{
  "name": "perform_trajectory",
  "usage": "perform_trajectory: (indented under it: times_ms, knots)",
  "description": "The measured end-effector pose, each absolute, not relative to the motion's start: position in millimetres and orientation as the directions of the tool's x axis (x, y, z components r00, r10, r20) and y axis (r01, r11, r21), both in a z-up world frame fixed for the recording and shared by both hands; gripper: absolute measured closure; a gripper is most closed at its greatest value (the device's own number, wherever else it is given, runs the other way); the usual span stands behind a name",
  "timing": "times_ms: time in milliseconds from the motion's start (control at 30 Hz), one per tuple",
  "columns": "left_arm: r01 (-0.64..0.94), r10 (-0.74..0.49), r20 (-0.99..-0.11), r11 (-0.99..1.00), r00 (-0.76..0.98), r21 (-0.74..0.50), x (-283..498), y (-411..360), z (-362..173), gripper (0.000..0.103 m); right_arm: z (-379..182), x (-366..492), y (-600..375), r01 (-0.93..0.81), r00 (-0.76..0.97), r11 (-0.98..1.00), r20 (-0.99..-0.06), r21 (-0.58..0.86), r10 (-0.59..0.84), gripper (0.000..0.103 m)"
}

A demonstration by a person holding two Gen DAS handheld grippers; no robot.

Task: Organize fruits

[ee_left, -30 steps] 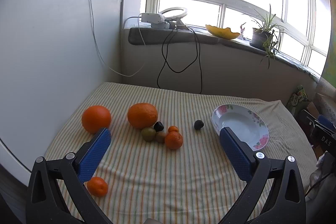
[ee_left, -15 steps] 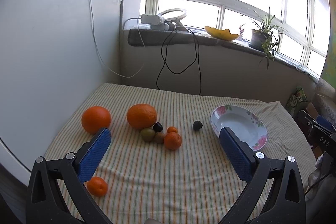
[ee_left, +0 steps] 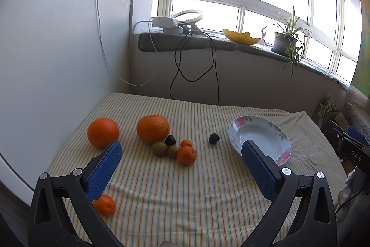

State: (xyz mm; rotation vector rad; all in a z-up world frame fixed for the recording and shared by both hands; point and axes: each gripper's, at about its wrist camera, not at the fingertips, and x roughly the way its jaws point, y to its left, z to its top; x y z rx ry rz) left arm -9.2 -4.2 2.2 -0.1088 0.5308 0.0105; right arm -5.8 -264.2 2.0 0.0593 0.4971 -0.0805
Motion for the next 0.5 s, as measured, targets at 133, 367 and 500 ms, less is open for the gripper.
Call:
perform_trajectory:
  times_ms: [133,367,500]
  knots:
    - [-0.039,-0.018,-0.504,0.994,0.863,-0.101,-9.7,-3.9,2.8,0.001,1.9,-6.5,-264.2,0.09,0.876,0.995,-0.477,0.037,-0.062,0.0]
    - [-0.036,-0.02,-0.505,0.994,0.863,-0.099,-9.9,-4.6,3.0,0.001,1.8,-6.4,-264.4,0.09,0.876,0.995,-0.479,0.037,-0.061,0.0]
    - [-0.036,-0.02,-0.505,0.994,0.863,-0.101,-10.0,-5.1,3.0,0.001,1.5,-6.9,-263.8,0.088,0.876,0.995,-0.479,0.038,-0.06,0.0]
